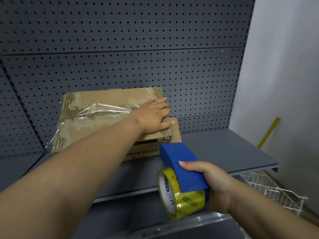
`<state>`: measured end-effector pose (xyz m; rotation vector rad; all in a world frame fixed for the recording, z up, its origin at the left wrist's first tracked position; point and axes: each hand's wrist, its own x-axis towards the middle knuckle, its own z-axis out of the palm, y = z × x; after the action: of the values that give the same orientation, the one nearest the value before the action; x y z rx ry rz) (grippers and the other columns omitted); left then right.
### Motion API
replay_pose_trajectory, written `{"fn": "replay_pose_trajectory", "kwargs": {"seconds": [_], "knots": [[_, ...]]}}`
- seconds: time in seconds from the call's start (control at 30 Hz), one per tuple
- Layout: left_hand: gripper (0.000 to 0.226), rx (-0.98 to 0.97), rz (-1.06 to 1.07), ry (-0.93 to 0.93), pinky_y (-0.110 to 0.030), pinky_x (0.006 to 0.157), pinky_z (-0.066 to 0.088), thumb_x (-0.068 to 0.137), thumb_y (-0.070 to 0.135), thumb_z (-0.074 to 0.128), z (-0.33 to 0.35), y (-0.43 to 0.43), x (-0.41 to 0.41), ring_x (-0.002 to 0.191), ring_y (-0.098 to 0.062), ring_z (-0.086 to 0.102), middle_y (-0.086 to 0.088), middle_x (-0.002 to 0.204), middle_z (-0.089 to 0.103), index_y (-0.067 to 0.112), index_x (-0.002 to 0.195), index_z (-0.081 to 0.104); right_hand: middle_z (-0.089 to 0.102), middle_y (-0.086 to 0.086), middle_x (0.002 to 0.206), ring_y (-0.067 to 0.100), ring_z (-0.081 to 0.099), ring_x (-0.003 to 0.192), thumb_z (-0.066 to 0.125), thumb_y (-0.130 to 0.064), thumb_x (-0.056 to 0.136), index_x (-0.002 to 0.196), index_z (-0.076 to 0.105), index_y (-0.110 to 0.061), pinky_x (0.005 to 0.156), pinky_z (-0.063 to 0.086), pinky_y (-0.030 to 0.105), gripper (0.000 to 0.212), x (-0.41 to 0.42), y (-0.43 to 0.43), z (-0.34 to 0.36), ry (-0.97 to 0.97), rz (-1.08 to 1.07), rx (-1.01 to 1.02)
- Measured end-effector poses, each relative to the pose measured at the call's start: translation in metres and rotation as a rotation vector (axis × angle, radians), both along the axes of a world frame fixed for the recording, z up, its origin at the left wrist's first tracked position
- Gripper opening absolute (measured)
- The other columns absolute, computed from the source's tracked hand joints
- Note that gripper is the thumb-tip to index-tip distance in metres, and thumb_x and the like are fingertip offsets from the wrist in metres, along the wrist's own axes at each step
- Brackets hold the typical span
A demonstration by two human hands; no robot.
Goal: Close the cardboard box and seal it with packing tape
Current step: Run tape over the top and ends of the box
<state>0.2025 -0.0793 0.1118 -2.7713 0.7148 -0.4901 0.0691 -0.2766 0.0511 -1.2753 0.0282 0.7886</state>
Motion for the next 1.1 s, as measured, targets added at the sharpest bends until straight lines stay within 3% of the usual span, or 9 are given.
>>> {"fn": "replay_pose_trajectory", "kwargs": {"seconds": [0.2,0.37,0.5,0.67,0.77,0.87,1.1], "knots": [[0.059,0.002,0.011,-0.011,-0.037,0.117,0.004,0.093,0.056,0.028,-0.001,-0.001,-0.001,0.145,-0.016,0.005,-0.001,0.146,0.035,0.015,0.13,0.046,0.072,0.011,0.075,0.024,0.067,0.057,0.072,-0.027,0.057,0.087,0.071,-0.008,0.062,0.054,0.032,0.036,0.002,-0.004,0.014,0.007,-0.007,-0.025],[0.055,-0.008,0.0,-0.006,-0.036,0.116,0.003,0.093,0.056,0.028,-0.004,-0.005,0.001,0.145,-0.016,0.004,-0.001,0.145,0.036,0.016,0.124,0.049,0.072,0.012,0.074,0.025,0.067,0.057,0.073,-0.028,0.054,0.075,0.074,-0.009,0.063,0.054,0.033,0.028,-0.006,-0.007,0.017,-0.013,0.004,-0.013],[0.055,0.008,-0.009,-0.031,-0.038,0.117,0.006,0.093,0.056,0.027,-0.003,0.005,-0.001,0.145,-0.017,0.006,-0.003,0.147,0.034,0.016,0.123,0.05,0.072,0.011,0.075,0.024,0.066,0.057,0.073,-0.03,0.053,0.082,0.073,-0.009,0.057,0.055,0.03,0.036,-0.02,-0.001,0.019,-0.065,0.028,-0.033],[0.058,-0.002,-0.006,-0.021,-0.037,0.116,0.004,0.093,0.056,0.027,-0.004,0.0,-0.001,0.145,-0.016,0.006,-0.003,0.147,0.034,0.014,0.128,0.047,0.072,0.012,0.073,0.024,0.065,0.055,0.07,-0.022,0.072,0.086,0.072,-0.006,0.05,0.054,0.027,0.022,-0.031,-0.008,0.02,-0.17,-0.031,-0.035],[0.057,0.0,-0.007,-0.016,-0.037,0.116,0.004,0.093,0.056,0.026,-0.004,0.002,-0.001,0.145,-0.016,0.006,-0.003,0.147,0.034,0.015,0.127,0.048,0.072,0.011,0.071,0.023,0.066,0.054,0.072,-0.024,0.066,0.081,0.072,-0.007,0.053,0.055,0.029,0.023,-0.024,-0.003,0.017,-0.093,-0.003,-0.018],[0.057,-0.002,-0.016,-0.018,-0.037,0.116,0.005,0.093,0.055,0.028,-0.005,0.0,0.0,0.145,-0.017,0.007,-0.003,0.146,0.036,0.014,0.127,0.048,0.072,0.011,0.075,0.026,0.066,0.061,0.073,-0.027,0.053,0.087,0.07,-0.009,0.063,0.055,0.033,0.039,-0.014,0.01,0.012,-0.026,-0.011,-0.002],[0.055,0.003,-0.008,-0.01,-0.038,0.116,0.006,0.093,0.055,0.029,-0.004,0.0,0.001,0.145,-0.017,0.007,-0.003,0.145,0.037,0.014,0.123,0.049,0.071,0.009,0.068,0.021,0.066,0.053,0.068,-0.024,0.066,0.078,0.069,-0.009,0.061,0.053,0.029,0.019,0.01,0.008,0.018,-0.027,-0.022,-0.016]]}}
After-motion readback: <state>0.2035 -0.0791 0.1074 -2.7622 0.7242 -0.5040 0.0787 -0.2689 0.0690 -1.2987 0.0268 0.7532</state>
